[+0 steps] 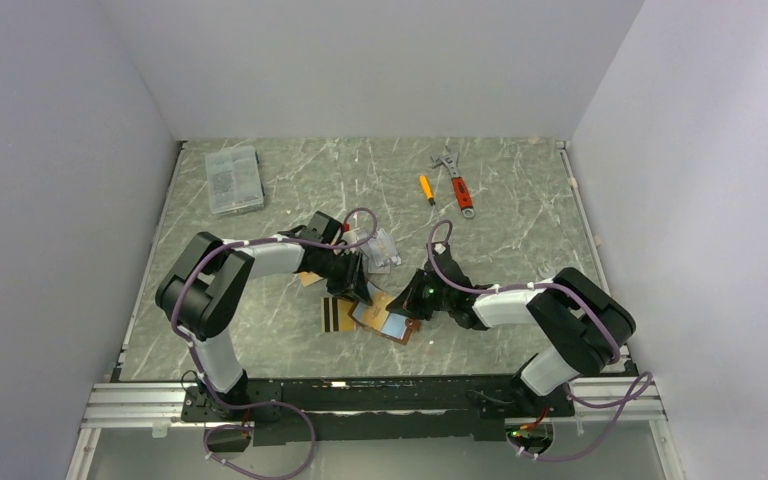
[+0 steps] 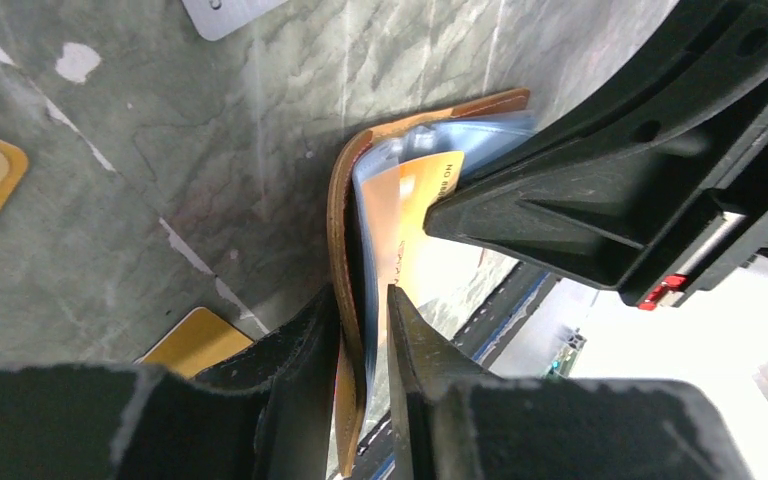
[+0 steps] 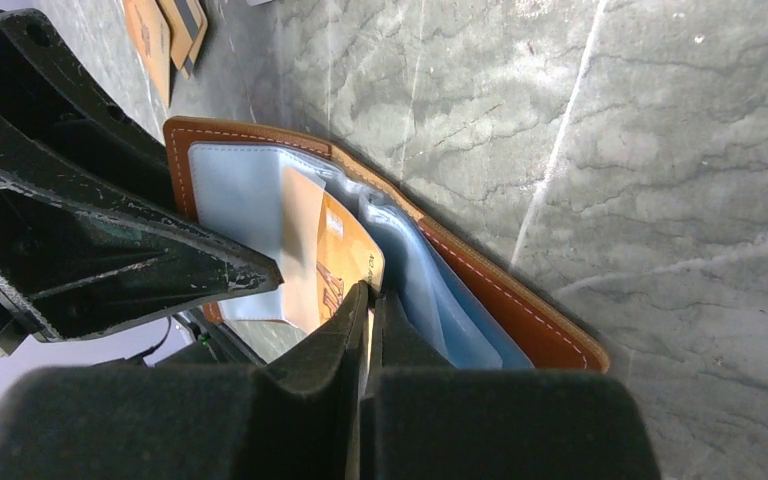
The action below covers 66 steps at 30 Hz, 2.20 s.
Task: Put the credit cards into the card holder
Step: Insert the credit card into the card holder.
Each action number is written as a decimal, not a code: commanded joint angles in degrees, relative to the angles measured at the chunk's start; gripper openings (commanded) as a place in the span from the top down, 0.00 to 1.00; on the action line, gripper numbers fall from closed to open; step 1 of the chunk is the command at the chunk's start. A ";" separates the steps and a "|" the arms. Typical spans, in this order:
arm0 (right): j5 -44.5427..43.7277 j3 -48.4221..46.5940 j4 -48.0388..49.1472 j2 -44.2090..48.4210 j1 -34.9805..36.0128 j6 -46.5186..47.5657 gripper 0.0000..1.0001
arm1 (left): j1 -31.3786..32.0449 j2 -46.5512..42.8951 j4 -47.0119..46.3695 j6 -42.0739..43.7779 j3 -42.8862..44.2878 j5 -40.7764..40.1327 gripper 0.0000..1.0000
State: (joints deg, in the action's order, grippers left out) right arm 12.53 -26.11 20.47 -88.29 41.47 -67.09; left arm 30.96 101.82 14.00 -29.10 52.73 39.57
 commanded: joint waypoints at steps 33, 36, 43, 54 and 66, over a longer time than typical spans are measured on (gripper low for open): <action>0.12 -2.38 -0.71 0.93 0.63 1.95 0.75 | 1.62 -2.93 2.67 2.63 3.84 -0.34 0.75; 0.99 -2.58 0.00 -0.11 0.63 1.79 0.79 | 1.62 -2.94 1.98 1.87 3.77 1.13 0.74; 4.57 -2.32 6.26 -0.49 0.63 2.30 0.78 | 3.84 -1.68 -1.68 -0.48 3.42 4.55 0.73; 5.53 3.43 5.98 6.73 -2.47 2.92 0.59 | 2.16 -1.54 2.66 3.22 2.79 -3.50 0.77; 7.32 -1.20 5.47 1.86 -2.00 2.60 0.90 | 0.19 -1.12 -1.93 1.28 -1.41 -1.64 0.79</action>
State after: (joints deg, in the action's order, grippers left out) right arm 19.03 -23.64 23.75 -84.27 39.05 -64.47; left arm 32.32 101.08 14.79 -27.27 53.63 37.69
